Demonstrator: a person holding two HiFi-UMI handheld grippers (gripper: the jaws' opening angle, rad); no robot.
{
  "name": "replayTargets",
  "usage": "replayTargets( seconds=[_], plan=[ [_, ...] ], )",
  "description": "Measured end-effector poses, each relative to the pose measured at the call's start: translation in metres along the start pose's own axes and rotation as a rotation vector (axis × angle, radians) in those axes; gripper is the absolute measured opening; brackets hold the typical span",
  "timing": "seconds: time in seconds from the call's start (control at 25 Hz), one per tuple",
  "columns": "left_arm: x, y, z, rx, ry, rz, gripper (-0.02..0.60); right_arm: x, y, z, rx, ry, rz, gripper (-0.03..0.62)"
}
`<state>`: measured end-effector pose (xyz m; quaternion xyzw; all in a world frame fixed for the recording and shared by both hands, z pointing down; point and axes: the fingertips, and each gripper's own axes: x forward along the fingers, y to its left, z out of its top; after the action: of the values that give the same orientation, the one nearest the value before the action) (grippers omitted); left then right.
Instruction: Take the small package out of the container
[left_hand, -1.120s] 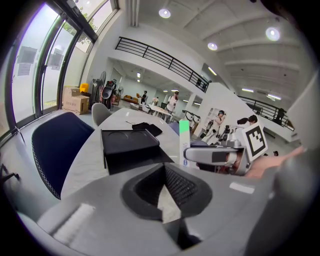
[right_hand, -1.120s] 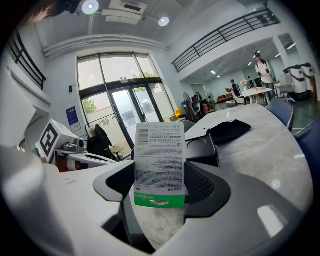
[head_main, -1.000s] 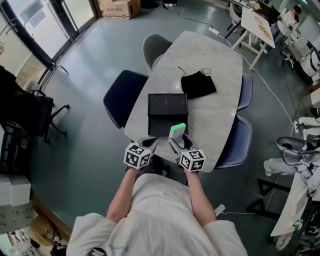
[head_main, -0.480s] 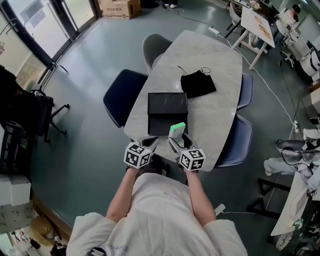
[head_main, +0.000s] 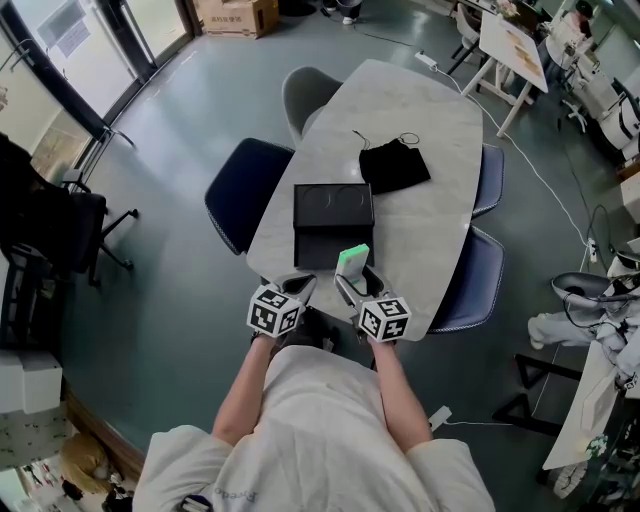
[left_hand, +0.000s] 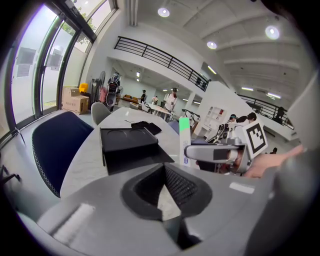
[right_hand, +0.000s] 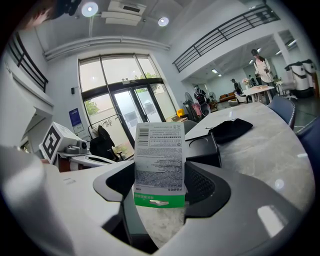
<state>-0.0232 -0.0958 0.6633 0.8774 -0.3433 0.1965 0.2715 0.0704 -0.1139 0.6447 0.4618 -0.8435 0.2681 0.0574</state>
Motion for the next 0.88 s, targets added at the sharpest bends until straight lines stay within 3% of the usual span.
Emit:
replayTargets(
  seconds=[0.88],
  plan=[
    [0.001,-0.002,0.001,0.004,-0.004,-0.004,0.052,0.000,0.000,-0.011,-0.050,0.062,-0.009,0.304]
  ],
)
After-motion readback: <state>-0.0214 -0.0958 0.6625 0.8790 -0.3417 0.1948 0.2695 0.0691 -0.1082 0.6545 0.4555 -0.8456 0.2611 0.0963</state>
